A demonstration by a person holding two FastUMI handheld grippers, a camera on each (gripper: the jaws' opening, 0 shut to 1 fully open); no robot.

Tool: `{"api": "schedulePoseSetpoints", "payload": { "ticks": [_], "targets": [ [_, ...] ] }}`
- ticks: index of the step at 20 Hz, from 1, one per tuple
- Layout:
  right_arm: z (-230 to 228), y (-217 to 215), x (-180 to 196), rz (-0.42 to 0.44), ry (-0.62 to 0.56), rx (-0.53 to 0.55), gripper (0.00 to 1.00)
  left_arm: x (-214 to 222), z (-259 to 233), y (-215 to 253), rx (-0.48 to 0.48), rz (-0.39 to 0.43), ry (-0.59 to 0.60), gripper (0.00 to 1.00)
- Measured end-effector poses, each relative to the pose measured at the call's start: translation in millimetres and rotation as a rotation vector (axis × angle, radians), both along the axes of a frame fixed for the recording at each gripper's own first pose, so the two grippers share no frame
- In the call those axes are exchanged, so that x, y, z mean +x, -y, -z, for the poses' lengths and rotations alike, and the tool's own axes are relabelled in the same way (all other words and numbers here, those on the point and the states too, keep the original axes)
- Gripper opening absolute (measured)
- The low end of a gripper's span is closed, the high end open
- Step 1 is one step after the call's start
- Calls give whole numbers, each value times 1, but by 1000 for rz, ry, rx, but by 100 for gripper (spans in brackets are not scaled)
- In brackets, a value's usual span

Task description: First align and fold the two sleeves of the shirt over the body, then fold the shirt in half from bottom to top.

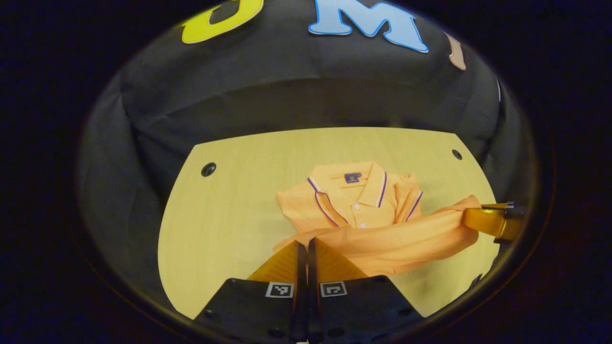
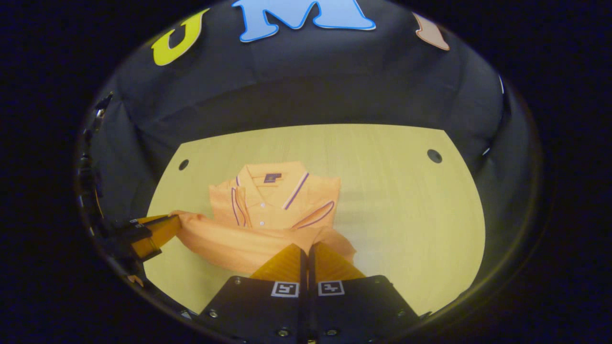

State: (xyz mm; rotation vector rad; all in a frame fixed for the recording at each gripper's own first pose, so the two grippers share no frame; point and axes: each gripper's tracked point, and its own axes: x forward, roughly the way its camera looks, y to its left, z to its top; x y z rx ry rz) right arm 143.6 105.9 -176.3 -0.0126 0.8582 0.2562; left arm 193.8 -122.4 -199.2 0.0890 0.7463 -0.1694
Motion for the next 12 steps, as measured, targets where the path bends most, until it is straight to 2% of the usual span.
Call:
{"api": "schedulePoseSetpoints", "payload": {
  "ticks": [5, 9, 12],
  "targets": [
    [-17, -11, 51, 17, 79, 18, 0, 53, -20, 5, 5, -4, 79, 6],
    [-18, -20, 94, 29, 147, 14, 0, 96, -18, 11, 31, 5, 121, 6],
    [-14, -24, 126, 39, 204, 5, 0, 129, -16, 14, 9, -13, 159, 6]
  ]
}}
